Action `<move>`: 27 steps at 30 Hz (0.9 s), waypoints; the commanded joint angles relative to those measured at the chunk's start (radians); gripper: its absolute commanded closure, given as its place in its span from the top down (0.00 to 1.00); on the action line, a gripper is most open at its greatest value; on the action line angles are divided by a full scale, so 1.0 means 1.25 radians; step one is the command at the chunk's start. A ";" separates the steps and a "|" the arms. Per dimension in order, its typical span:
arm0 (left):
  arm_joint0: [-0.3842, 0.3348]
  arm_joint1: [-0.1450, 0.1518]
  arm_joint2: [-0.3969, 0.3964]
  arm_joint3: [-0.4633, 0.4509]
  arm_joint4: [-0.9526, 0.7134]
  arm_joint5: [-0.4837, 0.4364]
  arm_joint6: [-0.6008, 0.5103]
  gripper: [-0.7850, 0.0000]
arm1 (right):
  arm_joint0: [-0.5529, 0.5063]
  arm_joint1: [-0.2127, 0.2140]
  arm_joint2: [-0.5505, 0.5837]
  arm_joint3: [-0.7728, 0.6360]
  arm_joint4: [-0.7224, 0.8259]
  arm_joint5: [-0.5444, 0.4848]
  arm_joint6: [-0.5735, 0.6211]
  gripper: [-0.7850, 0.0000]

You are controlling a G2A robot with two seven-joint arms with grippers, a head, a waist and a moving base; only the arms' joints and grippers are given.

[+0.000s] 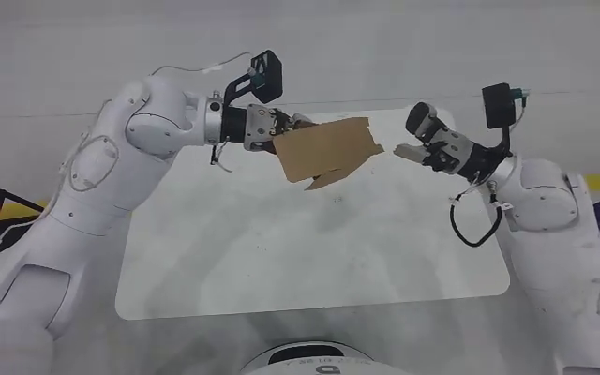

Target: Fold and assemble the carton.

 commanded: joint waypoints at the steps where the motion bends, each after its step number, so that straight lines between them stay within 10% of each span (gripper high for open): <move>1: 0.000 -0.003 0.001 -0.002 0.008 0.002 0.006 0.00 | 0.006 0.000 -0.016 0.006 0.027 0.003 0.013 1.00; 13: -0.020 -0.020 0.016 0.006 0.031 -0.001 0.007 0.00 | 0.044 -0.003 -0.116 0.062 0.221 0.019 0.119 0.93; 27: -0.040 -0.036 0.030 0.016 0.063 0.001 -0.005 0.00 | 0.084 -0.019 -0.197 0.169 0.526 0.213 0.162 0.58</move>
